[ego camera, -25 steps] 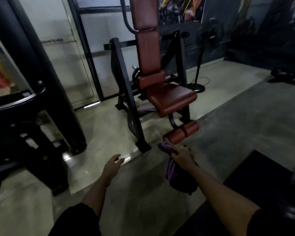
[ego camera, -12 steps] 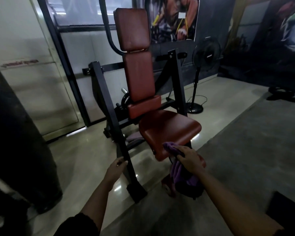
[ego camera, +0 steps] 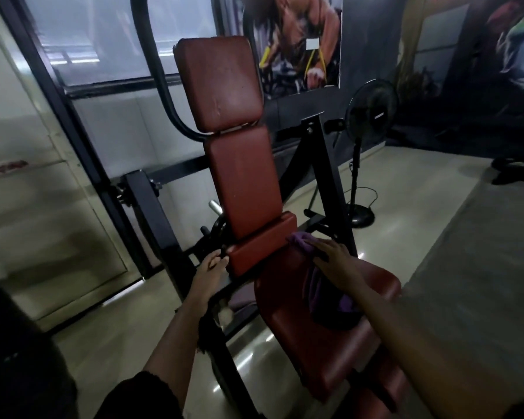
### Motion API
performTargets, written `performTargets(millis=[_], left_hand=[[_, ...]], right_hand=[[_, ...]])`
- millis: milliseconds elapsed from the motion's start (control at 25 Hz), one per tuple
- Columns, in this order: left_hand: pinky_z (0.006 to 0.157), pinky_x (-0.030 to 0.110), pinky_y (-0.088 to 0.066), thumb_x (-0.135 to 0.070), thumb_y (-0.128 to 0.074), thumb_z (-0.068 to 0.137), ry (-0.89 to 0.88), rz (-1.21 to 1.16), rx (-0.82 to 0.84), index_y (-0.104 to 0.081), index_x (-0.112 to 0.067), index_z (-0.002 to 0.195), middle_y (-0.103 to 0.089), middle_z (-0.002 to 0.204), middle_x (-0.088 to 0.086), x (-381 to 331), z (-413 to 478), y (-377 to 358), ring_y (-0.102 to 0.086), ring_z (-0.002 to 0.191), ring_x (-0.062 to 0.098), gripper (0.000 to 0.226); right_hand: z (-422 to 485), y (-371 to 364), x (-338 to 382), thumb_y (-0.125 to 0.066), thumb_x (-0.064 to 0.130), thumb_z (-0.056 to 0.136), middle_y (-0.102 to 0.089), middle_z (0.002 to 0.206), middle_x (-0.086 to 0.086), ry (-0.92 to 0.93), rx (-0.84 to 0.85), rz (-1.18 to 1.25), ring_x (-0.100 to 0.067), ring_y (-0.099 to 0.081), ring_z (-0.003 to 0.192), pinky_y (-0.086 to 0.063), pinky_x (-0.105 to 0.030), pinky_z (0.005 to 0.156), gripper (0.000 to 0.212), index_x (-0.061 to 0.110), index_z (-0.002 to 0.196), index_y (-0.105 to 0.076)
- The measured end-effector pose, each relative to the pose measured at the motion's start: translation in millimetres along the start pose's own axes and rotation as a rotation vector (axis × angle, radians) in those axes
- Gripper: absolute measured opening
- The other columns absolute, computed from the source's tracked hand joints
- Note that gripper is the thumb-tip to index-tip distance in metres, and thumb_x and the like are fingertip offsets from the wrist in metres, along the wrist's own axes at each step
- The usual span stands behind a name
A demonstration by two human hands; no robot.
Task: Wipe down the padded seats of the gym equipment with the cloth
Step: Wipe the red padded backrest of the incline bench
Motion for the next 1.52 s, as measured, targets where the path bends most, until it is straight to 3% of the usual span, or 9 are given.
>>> performTargets(millis=[120,240,400,640,840,920,1120,1320,1520], left_hand=[[0.101,0.032,-0.037,-0.021,-0.047,0.097,-0.069,-0.044,-0.015,-0.042,-0.012,0.137,-0.045,0.142,0.012,-46.5,63.5,-2.4,-0.048,0.126,0.025,0.041],[0.091,0.029,-0.039,-0.025,-0.047,0.097,-0.151,-0.038,-0.068,-0.044,-0.016,0.136,-0.050,0.128,0.002,-95.9,127.3,-5.7,-0.050,0.111,0.017,0.040],[0.101,0.033,-0.035,-0.028,-0.049,0.096,-0.246,-0.009,-0.131,-0.039,-0.017,0.139,-0.044,0.142,0.005,-157.9,202.8,-2.8,-0.044,0.128,0.020,0.046],[0.101,0.031,-0.038,-0.022,-0.051,0.094,-0.623,-0.007,-0.316,-0.031,-0.021,0.144,-0.034,0.150,0.005,-268.5,307.4,9.2,-0.039,0.132,0.017,0.053],[0.104,0.029,-0.035,-0.024,-0.053,0.094,-0.846,-0.028,-0.508,-0.023,-0.020,0.147,-0.028,0.152,0.005,-331.3,360.8,6.5,-0.037,0.136,0.020,0.061],[0.108,0.028,-0.031,-0.035,-0.054,0.092,-0.894,-0.100,-0.545,-0.020,-0.024,0.148,-0.025,0.154,0.002,-348.9,378.4,5.0,-0.032,0.139,0.016,0.066],[0.106,0.020,-0.027,-0.063,-0.036,0.080,-1.015,-0.101,-0.561,-0.020,-0.034,0.146,-0.028,0.151,-0.005,-354.6,402.4,2.2,-0.030,0.130,-0.001,0.074],[0.112,0.024,-0.023,-0.089,-0.032,0.066,-1.061,-0.221,-0.459,-0.022,-0.052,0.133,-0.029,0.143,-0.024,-349.3,412.4,6.0,-0.028,0.138,0.000,0.077],[0.118,0.031,-0.021,-0.086,-0.041,0.066,-1.100,-0.328,-0.333,-0.031,-0.050,0.130,-0.034,0.138,-0.033,-344.8,420.4,8.4,-0.028,0.137,-0.006,0.074]], right_hand=[[95.8,-8.9,12.5,-0.055,0.022,0.088,-0.047,0.140,-0.008,0.037,-0.028,0.027,-0.034,-0.040,0.126,-0.038,-0.044,0.101,0.049,0.030,0.135,-0.045],[197.2,-11.3,28.7,-0.047,0.032,0.079,-0.053,0.134,-0.009,0.139,-0.064,0.081,-0.036,-0.046,0.121,-0.041,-0.048,0.097,0.053,0.029,0.132,-0.050],[298.4,7.0,51.6,-0.030,0.047,0.073,-0.053,0.134,-0.008,0.248,-0.207,0.152,-0.034,-0.048,0.119,-0.038,-0.044,0.098,0.066,0.025,0.132,-0.051],[448.7,41.0,104.0,-0.038,0.034,0.078,-0.058,0.127,-0.012,0.475,-0.474,0.366,-0.034,-0.052,0.115,-0.029,-0.026,0.095,0.054,0.018,0.126,-0.057],[491.2,58.7,135.8,-0.040,0.030,0.079,-0.055,0.132,-0.006,0.594,-0.643,0.498,-0.022,-0.046,0.121,-0.032,-0.035,0.100,0.053,0.017,0.128,-0.055],[502.0,70.7,144.1,-0.041,0.027,0.080,-0.052,0.133,-0.002,0.663,-0.695,0.510,-0.018,-0.042,0.123,-0.031,-0.036,0.101,0.048,0.022,0.126,-0.054],[532.7,105.0,164.9,-0.040,0.029,0.081,-0.052,0.134,-0.007,0.721,-0.748,0.382,-0.028,-0.045,0.122,-0.032,-0.041,0.103,0.051,0.018,0.129,-0.054],[550.8,105.0,250.4,-0.039,0.034,0.082,-0.058,0.122,-0.011,0.812,-0.824,0.125,-0.032,-0.048,0.113,-0.036,-0.044,0.096,0.046,0.020,0.121,-0.060],[553.3,46.5,303.5,-0.040,0.036,0.086,-0.045,0.142,0.001,0.855,-0.851,0.047,-0.017,-0.030,0.126,-0.025,-0.044,0.098,0.043,0.039,0.128,-0.049]])
Point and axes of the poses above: each hand's wrist, its own z-axis towards the middle knuckle, its own y-axis out of the back of the hand, x = y × z, the point moved 4 cm from there along z, towards the middle knuckle
